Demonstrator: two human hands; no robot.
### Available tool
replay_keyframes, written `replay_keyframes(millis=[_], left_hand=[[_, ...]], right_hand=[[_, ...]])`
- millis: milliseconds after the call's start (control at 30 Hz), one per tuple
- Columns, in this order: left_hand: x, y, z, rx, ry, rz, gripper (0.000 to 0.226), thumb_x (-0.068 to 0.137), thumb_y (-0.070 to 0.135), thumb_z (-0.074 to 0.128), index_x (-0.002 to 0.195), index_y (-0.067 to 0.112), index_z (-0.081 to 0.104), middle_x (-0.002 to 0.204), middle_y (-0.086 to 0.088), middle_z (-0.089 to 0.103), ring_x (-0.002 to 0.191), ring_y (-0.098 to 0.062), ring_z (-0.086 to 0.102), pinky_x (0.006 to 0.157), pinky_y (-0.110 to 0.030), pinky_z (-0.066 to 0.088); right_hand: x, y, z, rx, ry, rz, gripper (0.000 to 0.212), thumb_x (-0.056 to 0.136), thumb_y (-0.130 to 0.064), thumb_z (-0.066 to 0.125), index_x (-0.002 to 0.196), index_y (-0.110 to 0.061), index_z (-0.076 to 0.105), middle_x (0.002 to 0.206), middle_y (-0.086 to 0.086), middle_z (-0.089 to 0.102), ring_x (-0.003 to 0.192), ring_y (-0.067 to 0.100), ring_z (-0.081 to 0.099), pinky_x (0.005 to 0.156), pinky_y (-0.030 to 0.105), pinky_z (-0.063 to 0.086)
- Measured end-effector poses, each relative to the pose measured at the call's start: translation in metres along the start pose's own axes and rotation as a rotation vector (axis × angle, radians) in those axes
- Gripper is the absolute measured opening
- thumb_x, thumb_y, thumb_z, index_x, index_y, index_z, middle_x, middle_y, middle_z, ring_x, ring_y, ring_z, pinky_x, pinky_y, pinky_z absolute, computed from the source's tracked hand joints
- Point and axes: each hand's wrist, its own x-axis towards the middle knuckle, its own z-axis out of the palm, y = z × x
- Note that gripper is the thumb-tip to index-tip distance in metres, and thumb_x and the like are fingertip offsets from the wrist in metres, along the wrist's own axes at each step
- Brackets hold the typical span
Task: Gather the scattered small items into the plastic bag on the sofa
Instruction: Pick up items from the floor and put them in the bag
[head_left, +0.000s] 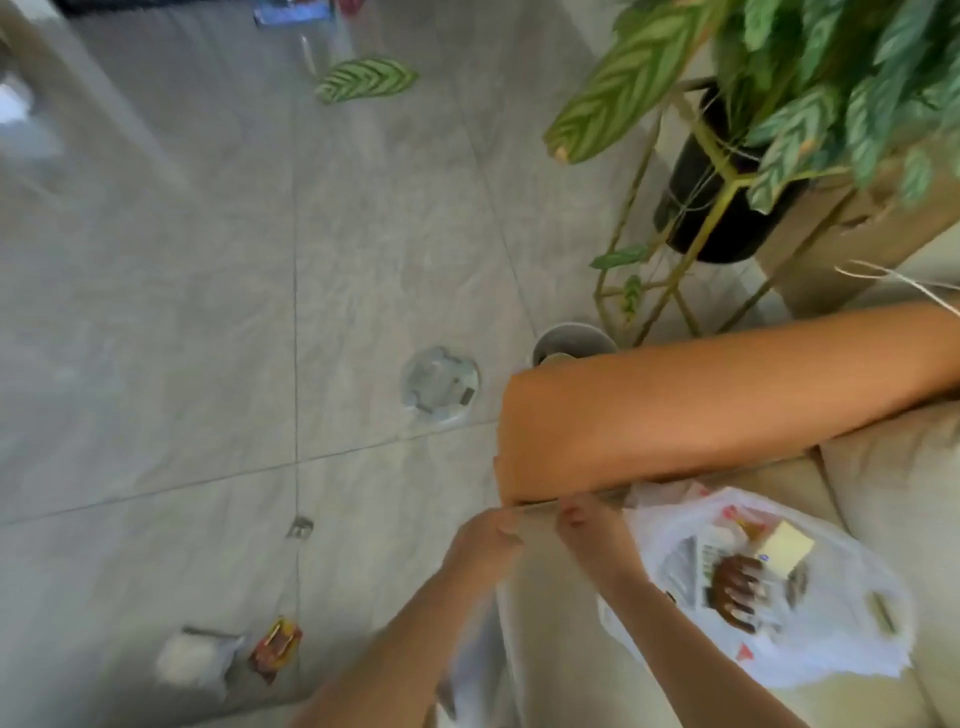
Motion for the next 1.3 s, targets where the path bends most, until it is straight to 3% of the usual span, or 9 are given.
replay_keyframes(millis=[100,233,333,467,700,800,933,1067,1300], left_hand=[[-0.004,-0.042,-0.049,-0.076,0.096,-0.082,0.031,0.084,0.016,0.056,0.115,0.019,0.062,0.104,-0.007,0.068,0.092,-0.025,0.068,0.075,-0.029,0.053],[-0.010,-0.100,-0.110,-0.059,0.195,-0.134,0.033,0.088,0.024,0.054,0.120,0.021,0.060,0.124,-0.005,0.063,0.114,-0.022,0.060,0.097,-0.032,0.049],[-0.012,-0.143,-0.151,-0.090,0.248,-0.187,0.034,0.089,0.029,0.052,0.122,0.021,0.059,0.124,-0.005,0.063,0.112,-0.023,0.061,0.095,-0.032,0.049],[-0.017,-0.196,-0.200,-0.160,0.290,-0.233,0.031,0.092,0.029,0.049,0.118,0.017,0.061,0.122,-0.007,0.064,0.111,-0.023,0.060,0.091,-0.028,0.047],[-0.031,-0.288,-0.266,-0.308,0.437,-0.334,0.033,0.095,0.027,0.047,0.125,0.016,0.057,0.126,-0.005,0.060,0.117,-0.022,0.056,0.088,-0.021,0.041],[-0.038,-0.315,-0.284,-0.525,0.489,-0.401,0.032,0.095,0.013,0.042,0.123,0.010,0.055,0.130,-0.011,0.054,0.119,-0.026,0.053,0.094,-0.028,0.044],[-0.040,-0.345,-0.294,-0.557,0.525,-0.446,0.031,0.093,0.029,0.049,0.119,0.015,0.061,0.115,-0.005,0.066,0.106,-0.023,0.062,0.089,-0.028,0.050],[-0.037,-0.367,-0.300,-0.603,0.492,-0.514,0.028,0.090,0.035,0.051,0.109,0.020,0.066,0.109,-0.007,0.068,0.102,-0.026,0.063,0.081,-0.025,0.047],[-0.011,-0.399,-0.302,-0.820,0.602,-0.656,0.026,0.088,0.038,0.056,0.110,0.025,0.063,0.103,-0.006,0.070,0.100,-0.026,0.064,0.080,-0.027,0.047]], right_hand=[[0.005,-0.041,0.042,-0.166,-0.121,-0.113,0.018,0.090,-0.020,0.048,0.101,-0.014,0.061,0.099,0.011,0.068,0.096,0.029,0.062,0.075,0.030,0.042],[0.008,-0.095,0.105,-0.375,-0.242,-0.266,0.020,0.095,-0.023,0.044,0.104,-0.015,0.061,0.107,0.014,0.066,0.102,0.028,0.062,0.083,0.031,0.043],[0.005,-0.133,0.154,-0.498,-0.311,-0.370,0.020,0.095,-0.025,0.042,0.101,-0.020,0.060,0.111,0.010,0.063,0.106,0.025,0.059,0.088,0.029,0.041],[-0.004,-0.183,0.214,-0.554,-0.344,-0.412,0.022,0.092,-0.027,0.046,0.104,-0.015,0.062,0.108,0.010,0.065,0.106,0.025,0.059,0.085,0.029,0.043],[-0.024,-0.258,0.309,-0.649,-0.454,-0.565,0.027,0.094,-0.028,0.047,0.115,-0.019,0.062,0.119,0.001,0.064,0.113,0.018,0.058,0.089,0.025,0.043],[-0.030,-0.278,0.340,-0.682,-0.508,-0.615,0.027,0.094,-0.028,0.047,0.115,-0.019,0.062,0.119,0.000,0.064,0.112,0.017,0.058,0.089,0.025,0.044],[-0.030,-0.300,0.376,-0.751,-0.567,-0.683,0.025,0.094,-0.027,0.048,0.112,-0.017,0.062,0.116,0.002,0.065,0.110,0.019,0.059,0.088,0.026,0.044],[-0.027,-0.317,0.411,-0.831,-0.662,-0.738,0.023,0.094,-0.027,0.047,0.109,-0.017,0.062,0.112,0.001,0.066,0.105,0.019,0.060,0.085,0.026,0.046],[-0.004,-0.337,0.474,-0.914,-0.858,-0.835,0.020,0.094,-0.026,0.048,0.105,-0.017,0.063,0.108,0.000,0.068,0.100,0.016,0.062,0.083,0.026,0.050]])
